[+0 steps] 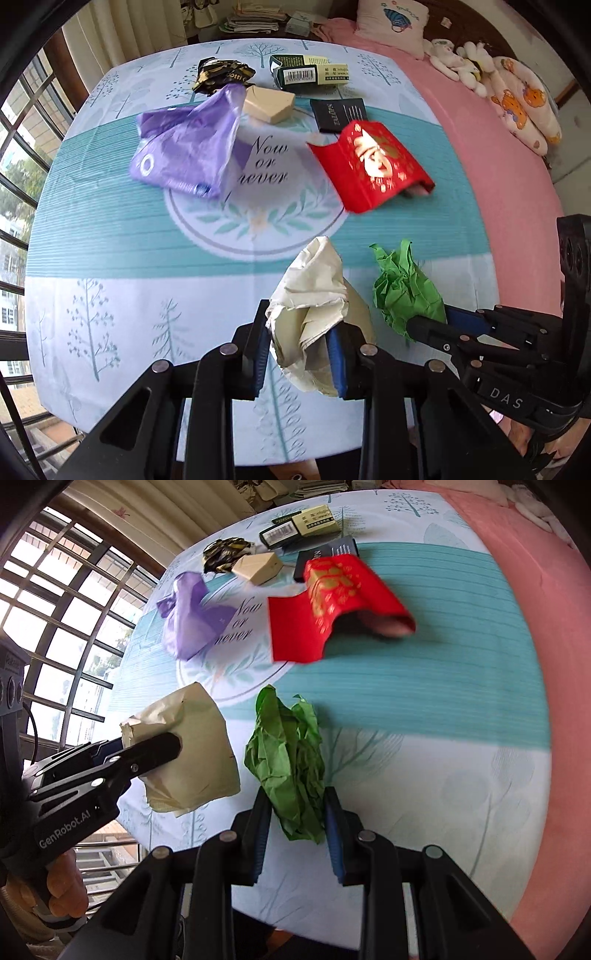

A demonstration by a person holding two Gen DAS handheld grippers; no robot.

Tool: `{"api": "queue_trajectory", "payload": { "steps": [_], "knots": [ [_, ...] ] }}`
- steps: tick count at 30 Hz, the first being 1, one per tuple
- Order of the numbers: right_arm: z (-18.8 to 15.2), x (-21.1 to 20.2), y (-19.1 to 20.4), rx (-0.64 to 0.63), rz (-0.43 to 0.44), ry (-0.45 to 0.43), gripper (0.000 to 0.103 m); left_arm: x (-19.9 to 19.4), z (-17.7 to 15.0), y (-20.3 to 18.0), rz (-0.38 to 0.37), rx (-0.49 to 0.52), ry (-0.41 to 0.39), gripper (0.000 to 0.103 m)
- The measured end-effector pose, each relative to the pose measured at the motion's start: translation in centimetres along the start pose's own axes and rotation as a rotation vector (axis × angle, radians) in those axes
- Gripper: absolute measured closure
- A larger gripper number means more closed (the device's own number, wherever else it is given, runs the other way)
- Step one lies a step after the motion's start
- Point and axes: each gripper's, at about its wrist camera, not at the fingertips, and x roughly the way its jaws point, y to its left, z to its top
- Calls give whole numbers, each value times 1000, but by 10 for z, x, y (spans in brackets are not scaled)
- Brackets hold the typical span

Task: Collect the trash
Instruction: 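Carry the cream and green papers over the bin and open both tools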

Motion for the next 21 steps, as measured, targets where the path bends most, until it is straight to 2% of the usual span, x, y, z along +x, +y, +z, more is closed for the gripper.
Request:
{"api": "queue_trajectory", "payload": {
  "steps": [13, 18, 21],
  "knots": [
    [-138, 0, 104, 128, -64, -141, 75, -58, -129, 73, -41, 144, -65, 77],
    [-181, 3, 143, 108, -77, -154, 75, -72, -177, 93, -43, 178, -66, 77],
    [-202, 7, 153, 128, -69, -144, 75, -75, -199, 95, -44, 201, -52, 77]
  ]
}}
